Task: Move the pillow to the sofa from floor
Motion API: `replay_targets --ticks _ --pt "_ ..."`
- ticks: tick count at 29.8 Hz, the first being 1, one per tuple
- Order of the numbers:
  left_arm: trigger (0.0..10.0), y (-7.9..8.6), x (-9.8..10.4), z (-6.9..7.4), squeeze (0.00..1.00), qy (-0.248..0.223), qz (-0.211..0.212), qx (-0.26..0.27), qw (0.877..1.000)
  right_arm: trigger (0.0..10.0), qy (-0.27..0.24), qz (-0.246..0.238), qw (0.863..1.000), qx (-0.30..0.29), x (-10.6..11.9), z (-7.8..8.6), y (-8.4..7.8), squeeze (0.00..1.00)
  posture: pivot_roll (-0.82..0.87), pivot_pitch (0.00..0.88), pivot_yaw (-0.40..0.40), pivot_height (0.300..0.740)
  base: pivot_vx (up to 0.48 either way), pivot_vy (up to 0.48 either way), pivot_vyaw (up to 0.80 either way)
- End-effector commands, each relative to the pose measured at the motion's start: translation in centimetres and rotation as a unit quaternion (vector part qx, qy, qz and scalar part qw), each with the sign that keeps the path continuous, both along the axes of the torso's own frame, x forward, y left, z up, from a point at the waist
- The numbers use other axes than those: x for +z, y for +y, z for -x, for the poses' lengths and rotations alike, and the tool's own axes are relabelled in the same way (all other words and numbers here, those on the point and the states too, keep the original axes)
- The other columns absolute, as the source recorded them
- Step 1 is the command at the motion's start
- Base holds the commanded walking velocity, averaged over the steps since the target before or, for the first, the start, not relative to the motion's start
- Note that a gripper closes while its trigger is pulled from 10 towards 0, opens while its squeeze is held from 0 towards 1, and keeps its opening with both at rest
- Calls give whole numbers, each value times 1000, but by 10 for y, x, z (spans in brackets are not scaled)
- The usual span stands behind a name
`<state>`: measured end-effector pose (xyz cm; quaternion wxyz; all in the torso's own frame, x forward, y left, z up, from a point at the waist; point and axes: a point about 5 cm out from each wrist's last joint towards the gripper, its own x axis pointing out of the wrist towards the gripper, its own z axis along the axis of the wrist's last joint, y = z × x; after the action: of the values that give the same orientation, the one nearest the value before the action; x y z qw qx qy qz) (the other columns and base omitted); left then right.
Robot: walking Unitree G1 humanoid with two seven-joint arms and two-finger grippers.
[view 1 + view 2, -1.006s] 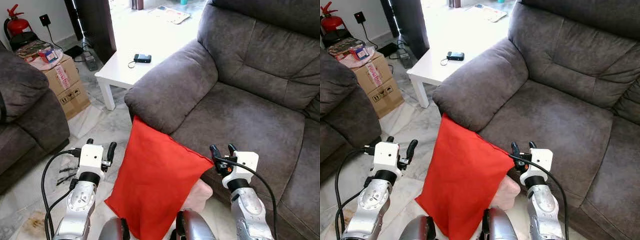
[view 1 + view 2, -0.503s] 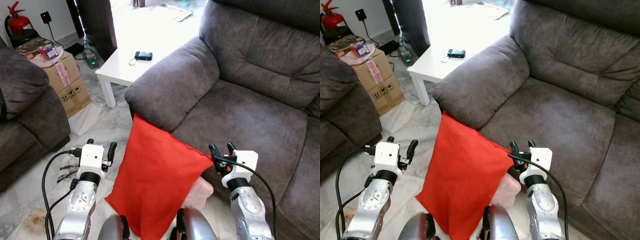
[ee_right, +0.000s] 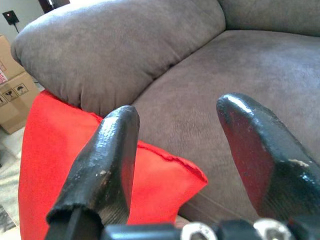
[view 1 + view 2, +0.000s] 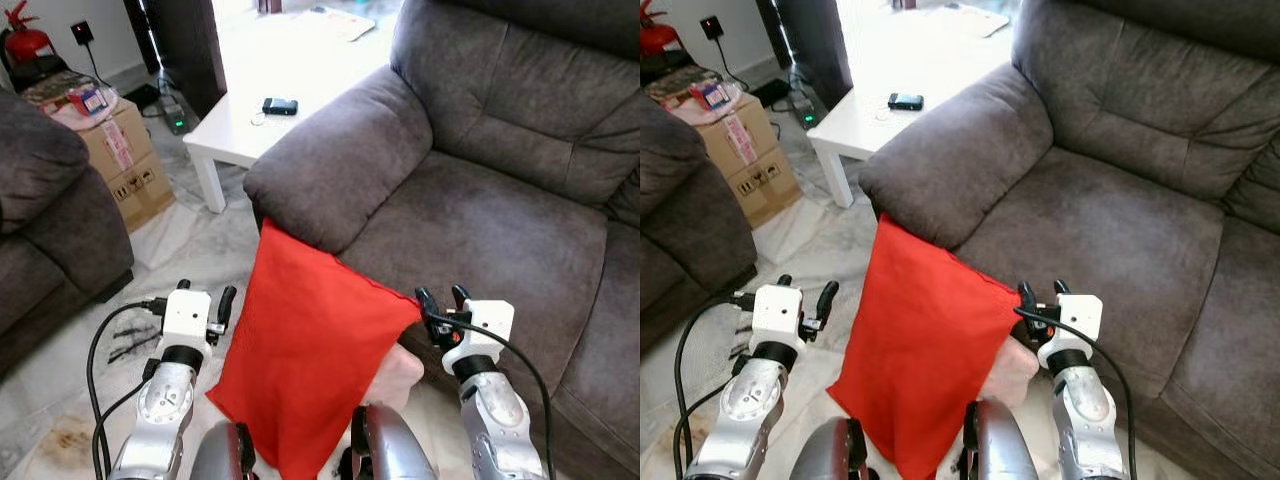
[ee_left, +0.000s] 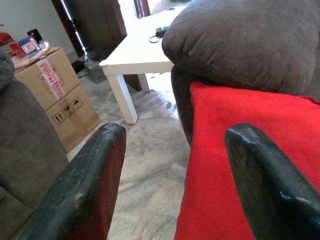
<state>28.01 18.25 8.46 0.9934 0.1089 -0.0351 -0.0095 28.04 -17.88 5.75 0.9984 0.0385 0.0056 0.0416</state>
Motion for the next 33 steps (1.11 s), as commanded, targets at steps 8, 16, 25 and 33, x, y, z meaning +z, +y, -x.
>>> replay_targets --ticks 8,16,25,33 --pt "10000 1 -5 4 0 10 -10 4 1000 10000 21 1 1000 3 -7 2 -1 0 -58 167 -28 595 0 0 0" --pt "10000 1 -6 4 0 11 -9 3 1000 10000 16 4 1000 11 -5 1 1 0 -60 169 -29 567 0 0 0" --pt "10000 0 -6 4 0 13 -7 4 1000 10000 21 1 1000 15 -6 1 2 0 -58 172 -33 567 0 0 0" --pt "10000 0 -7 3 0 20 -7 6 1000 10000 24 17 999 35 -7 1 6 0 -61 172 -33 567 0 0 0"
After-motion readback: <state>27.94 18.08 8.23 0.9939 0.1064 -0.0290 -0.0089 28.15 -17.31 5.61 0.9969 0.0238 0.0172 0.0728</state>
